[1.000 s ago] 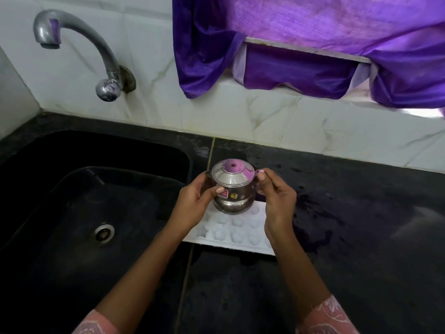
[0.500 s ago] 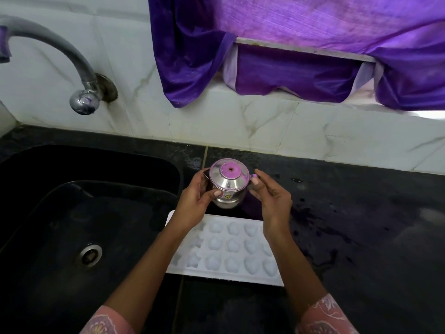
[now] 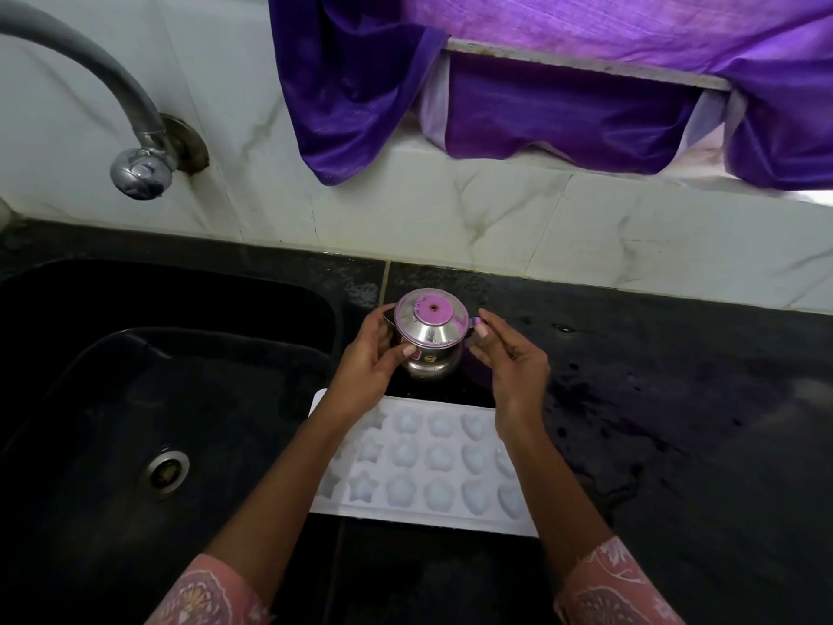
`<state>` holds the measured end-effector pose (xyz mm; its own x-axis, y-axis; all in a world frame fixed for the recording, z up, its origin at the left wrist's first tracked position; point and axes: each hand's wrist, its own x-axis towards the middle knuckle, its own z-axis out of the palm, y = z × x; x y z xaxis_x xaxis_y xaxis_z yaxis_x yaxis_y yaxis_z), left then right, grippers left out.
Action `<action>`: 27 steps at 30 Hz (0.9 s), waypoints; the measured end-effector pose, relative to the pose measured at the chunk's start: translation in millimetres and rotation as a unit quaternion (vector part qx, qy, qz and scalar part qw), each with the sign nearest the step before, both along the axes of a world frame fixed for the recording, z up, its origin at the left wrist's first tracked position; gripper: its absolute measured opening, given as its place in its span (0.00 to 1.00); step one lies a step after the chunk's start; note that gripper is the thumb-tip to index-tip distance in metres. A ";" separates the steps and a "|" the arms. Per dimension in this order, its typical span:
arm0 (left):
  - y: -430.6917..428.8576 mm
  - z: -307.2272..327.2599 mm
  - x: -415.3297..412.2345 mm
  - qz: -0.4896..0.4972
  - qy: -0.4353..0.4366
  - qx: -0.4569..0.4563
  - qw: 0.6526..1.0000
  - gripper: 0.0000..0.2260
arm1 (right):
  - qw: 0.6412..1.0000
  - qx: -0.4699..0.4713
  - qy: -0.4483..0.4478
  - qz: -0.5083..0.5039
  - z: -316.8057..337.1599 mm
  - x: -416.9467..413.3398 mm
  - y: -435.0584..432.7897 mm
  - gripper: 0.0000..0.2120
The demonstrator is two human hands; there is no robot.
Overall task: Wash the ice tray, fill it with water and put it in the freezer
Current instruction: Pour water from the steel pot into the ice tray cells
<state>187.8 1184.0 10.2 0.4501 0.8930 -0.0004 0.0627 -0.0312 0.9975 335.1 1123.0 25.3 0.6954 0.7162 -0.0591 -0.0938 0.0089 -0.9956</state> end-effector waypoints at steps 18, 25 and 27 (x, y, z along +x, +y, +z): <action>-30.7 9.6 -20.0 0.060 0.137 0.088 0.985 0.40 | 0.988 -0.066 -0.141 0.024 10.9 1.7 -28.6 0.18; -74.0 -9.3 -45.6 -0.004 0.398 0.252 0.882 0.55 | 0.933 -0.117 -0.322 0.111 -2.0 -1.5 -68.9 0.21; -83.1 -9.2 -50.7 -0.001 0.432 0.259 0.864 0.54 | 0.898 -0.152 -0.384 0.148 -5.4 -3.2 -82.0 0.30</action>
<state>137.1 1100.9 1.0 0.4842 0.8727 0.0626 0.7757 -0.4613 0.4307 331.9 1041.0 19.9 0.3964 0.9083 0.1333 0.6691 -0.1864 -0.7194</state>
